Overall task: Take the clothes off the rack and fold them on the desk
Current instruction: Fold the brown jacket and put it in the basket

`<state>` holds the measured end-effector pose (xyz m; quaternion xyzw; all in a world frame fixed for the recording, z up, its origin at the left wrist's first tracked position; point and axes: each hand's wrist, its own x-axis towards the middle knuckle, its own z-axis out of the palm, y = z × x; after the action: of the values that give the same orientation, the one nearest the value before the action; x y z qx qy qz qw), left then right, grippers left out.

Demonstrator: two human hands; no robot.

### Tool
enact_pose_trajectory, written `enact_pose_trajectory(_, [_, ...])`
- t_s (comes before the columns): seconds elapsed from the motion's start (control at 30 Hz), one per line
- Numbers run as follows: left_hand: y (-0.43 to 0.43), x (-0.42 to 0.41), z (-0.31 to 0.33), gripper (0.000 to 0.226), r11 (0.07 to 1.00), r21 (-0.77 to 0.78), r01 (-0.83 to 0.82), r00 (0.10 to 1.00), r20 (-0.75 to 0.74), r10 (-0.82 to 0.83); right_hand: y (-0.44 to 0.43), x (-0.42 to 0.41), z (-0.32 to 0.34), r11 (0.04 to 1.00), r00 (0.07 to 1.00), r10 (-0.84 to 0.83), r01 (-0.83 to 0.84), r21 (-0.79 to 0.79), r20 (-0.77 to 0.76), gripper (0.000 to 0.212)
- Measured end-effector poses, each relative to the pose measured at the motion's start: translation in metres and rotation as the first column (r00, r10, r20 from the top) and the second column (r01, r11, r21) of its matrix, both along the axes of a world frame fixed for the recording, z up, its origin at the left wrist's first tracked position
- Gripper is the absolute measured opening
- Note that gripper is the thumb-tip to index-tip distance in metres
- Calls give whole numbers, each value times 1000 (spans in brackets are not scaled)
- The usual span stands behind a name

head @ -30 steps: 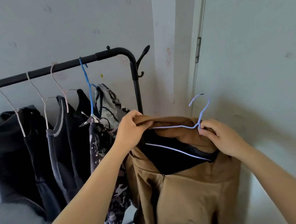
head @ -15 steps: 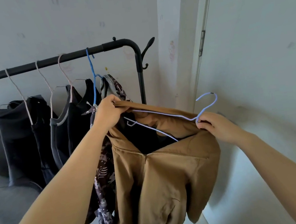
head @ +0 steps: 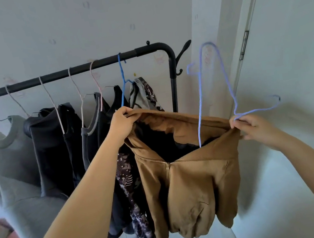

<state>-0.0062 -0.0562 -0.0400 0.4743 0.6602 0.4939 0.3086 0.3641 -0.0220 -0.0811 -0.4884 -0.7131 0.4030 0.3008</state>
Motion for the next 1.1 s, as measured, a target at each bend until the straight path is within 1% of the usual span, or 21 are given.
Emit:
enact_pose_trajectory(0.07, [3, 8, 1, 17, 1000, 13, -1, 1000, -2, 1, 5, -11, 1, 994, 997, -64, 67, 83, -34, 21])
enact_pose_trajectory(0.2, [11, 25, 0, 20, 1000, -13, 18, 1000, -18, -18, 14, -45, 20, 976, 984, -72, 103, 192, -160, 20])
enact_pose_trajectory(0.27, [11, 31, -6, 18, 999, -44, 30, 999, -14, -30, 14, -64, 37, 963, 958, -75, 141, 230, -277, 24])
enact_pose_trajectory(0.33, [14, 33, -6, 16, 997, -63, 34, 998, -44, -37, 15, -82, 63, 923, 931, -81, 205, 326, -357, 26])
enact_pose_trajectory(0.4, [17, 31, -7, 15, 998, -64, 20, 998, -55, -24, 14, -93, 86, 864, 928, -99, 259, 432, -360, 26])
enact_pose_trajectory(0.5, [19, 25, -4, 15, 999, -44, -32, 999, -44, 30, 18, -99, 104, 779, 945, -159, 297, 552, -284, 23])
enact_pose_trajectory(0.6, [19, 19, 2, 13, 997, -27, -65, 998, 0, 65, 26, -103, 107, 730, 955, -273, 285, 622, -117, 21])
enact_pose_trajectory(0.73, [17, 15, 5, 12, 999, -11, -38, 999, 21, 38, 36, -111, 112, 694, 884, -461, 307, 652, 74, 21])
enact_pose_trajectory(0.8, [15, 14, 5, 11, 1000, -10, -23, 998, 50, 23, 43, -122, 115, 723, 874, -462, 273, 635, 150, 24])
enact_pose_trajectory(0.9, [14, 13, 4, 12, 1000, -7, -16, 996, 91, 16, 48, -155, 118, 818, 905, -340, 150, 556, 257, 31])
enact_pose_trajectory(0.97, [14, 12, 5, 12, 1000, -1, -15, 994, 106, 15, 53, -179, 119, 852, 904, -279, 77, 517, 325, 36])
enact_pose_trajectory(1.03, [14, 11, 5, 11, 1000, -1, -6, 993, 116, 6, 62, -200, 121, 860, 880, -279, 51, 507, 385, 35])
enact_pose_trajectory(1.1, [13, 9, 5, 11, 1000, -6, 8, 992, 125, -7, 73, -217, 125, 878, 852, -296, 65, 474, 432, 28])
